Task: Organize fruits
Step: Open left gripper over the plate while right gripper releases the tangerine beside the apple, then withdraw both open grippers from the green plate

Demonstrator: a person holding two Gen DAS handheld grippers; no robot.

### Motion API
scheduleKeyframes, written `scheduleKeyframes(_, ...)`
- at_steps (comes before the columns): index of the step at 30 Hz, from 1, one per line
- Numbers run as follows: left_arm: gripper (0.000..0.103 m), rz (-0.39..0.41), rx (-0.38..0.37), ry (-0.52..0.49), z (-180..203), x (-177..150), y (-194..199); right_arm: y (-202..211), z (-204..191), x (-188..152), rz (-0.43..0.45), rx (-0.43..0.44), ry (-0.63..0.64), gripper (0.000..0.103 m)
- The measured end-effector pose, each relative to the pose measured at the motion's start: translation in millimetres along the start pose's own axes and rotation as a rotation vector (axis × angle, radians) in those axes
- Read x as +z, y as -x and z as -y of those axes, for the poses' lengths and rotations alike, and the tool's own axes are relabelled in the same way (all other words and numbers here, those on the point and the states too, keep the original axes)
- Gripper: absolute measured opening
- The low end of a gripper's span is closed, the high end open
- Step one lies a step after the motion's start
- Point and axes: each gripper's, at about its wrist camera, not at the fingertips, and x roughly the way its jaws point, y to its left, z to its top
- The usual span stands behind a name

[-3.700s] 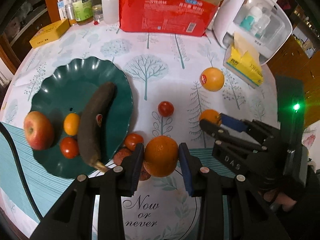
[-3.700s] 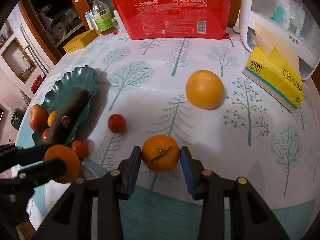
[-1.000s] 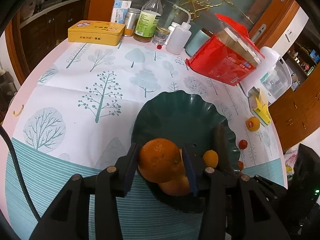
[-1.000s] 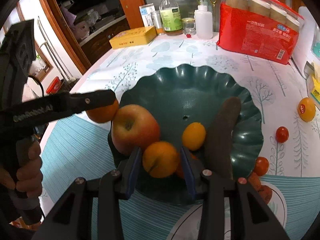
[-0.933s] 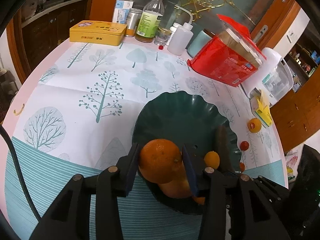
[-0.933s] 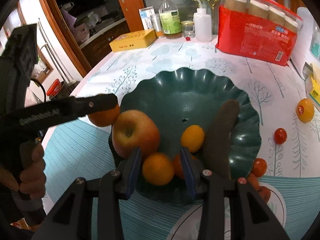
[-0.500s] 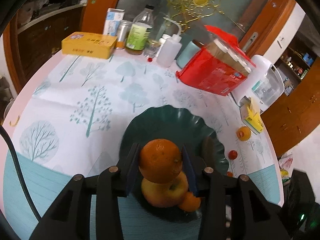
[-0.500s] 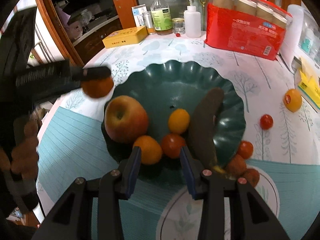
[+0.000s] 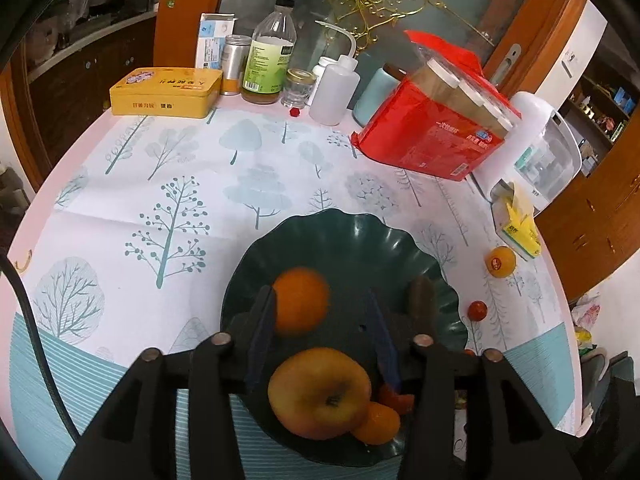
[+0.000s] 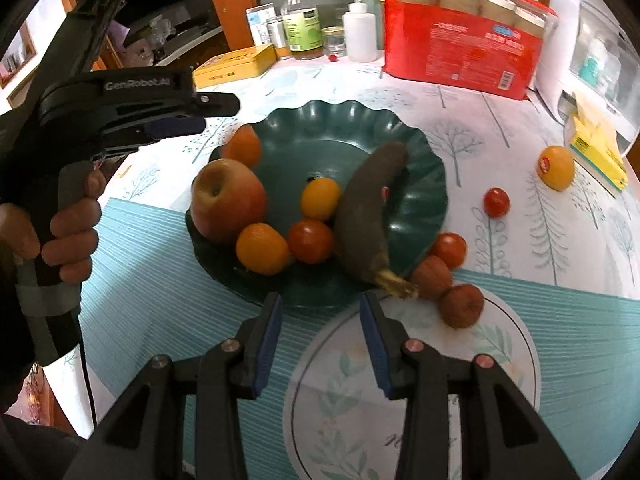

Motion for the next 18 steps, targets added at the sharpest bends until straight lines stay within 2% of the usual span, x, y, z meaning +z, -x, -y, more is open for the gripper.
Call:
scheduleKeyframes(8, 0.063, -0.019, 0.025, -0.001, 16, -5, 14, 14, 14, -4, 0.028, -0.001, -0.028, 0.041)
scheduleKeyframes(18, 0.064, -0.065, 0.040, -0.014, 40, -31, 30, 33, 45, -19, 0.049, -0.002, -0.084, 0.042)
